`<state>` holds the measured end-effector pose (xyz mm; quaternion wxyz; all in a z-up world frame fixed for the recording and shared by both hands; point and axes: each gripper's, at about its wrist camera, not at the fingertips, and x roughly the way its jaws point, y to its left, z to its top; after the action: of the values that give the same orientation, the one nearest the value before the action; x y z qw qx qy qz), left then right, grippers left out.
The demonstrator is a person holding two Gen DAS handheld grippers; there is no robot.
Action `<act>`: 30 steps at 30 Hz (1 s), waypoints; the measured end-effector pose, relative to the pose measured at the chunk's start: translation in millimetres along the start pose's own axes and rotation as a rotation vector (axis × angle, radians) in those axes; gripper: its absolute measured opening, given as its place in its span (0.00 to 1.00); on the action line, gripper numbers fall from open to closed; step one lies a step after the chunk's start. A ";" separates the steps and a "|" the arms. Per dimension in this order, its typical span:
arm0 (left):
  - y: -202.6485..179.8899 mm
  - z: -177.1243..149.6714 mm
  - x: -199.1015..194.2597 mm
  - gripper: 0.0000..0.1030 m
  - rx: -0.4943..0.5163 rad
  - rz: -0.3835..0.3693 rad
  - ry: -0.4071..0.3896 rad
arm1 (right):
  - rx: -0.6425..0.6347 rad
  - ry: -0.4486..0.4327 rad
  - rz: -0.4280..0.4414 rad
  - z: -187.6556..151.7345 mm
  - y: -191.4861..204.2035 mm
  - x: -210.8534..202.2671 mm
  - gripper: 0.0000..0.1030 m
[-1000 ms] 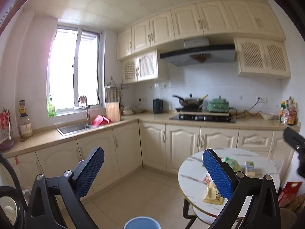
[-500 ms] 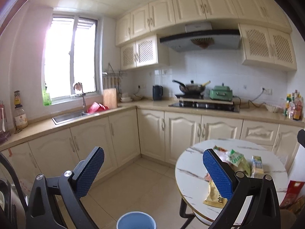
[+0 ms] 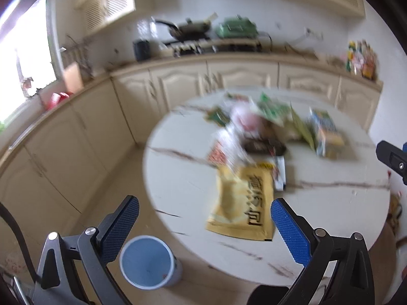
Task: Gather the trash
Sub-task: 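Reach the left tool to the gold packet and close on it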
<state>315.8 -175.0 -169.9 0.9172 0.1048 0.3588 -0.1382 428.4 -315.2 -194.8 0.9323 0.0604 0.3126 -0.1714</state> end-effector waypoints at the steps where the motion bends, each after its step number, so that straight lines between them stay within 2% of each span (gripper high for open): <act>1: -0.8 2.3 12.0 0.99 0.006 -0.008 0.018 | 0.001 0.021 0.000 -3.5 -2.3 8.1 1.00; 4: -0.1 10.6 48.4 0.99 0.010 -0.043 0.071 | -0.002 0.069 0.007 -12.5 -6.4 30.1 1.00; 10: 6.8 25.4 82.6 0.97 0.018 -0.084 0.107 | -0.009 0.123 0.024 -21.8 -5.8 52.9 1.00; 13: 16.6 33.8 94.3 0.76 -0.009 -0.169 0.090 | -0.010 0.135 0.033 -21.7 -2.0 59.0 1.00; 14: 19.7 34.8 94.9 0.65 0.003 -0.171 0.084 | -0.012 0.137 0.037 -21.9 -0.3 60.7 1.00; 18: 35.0 33.5 96.7 0.61 0.015 -0.210 0.061 | -0.026 0.145 0.047 -21.1 9.0 65.2 1.00; 19: 38.8 32.8 96.6 0.56 0.012 -0.221 0.055 | -0.029 0.146 0.050 -21.0 11.9 66.0 1.00; 20: 46.5 29.6 92.8 0.46 -0.004 -0.232 0.041 | -0.031 0.148 0.053 -20.9 14.5 66.7 1.00; 22: 59.2 26.9 91.5 0.40 -0.041 -0.285 0.044 | -0.041 0.151 0.059 -20.6 21.8 68.7 1.00; 23: 67.6 25.7 91.3 0.26 -0.055 -0.301 0.044 | -0.046 0.151 0.063 -20.7 25.4 69.7 1.00; 25: 83.4 24.0 89.2 0.12 -0.073 -0.304 0.031 | -0.056 0.159 0.071 -21.2 35.2 72.7 1.00; 30: 105.1 17.3 88.4 0.09 -0.083 -0.343 0.036 | -0.078 0.177 0.103 -23.7 55.3 80.0 1.00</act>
<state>423.5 -97.1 -208.4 0.8770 0.0064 0.3933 -0.2758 494.5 -280.9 -261.8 0.9102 0.0552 0.3969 -0.1049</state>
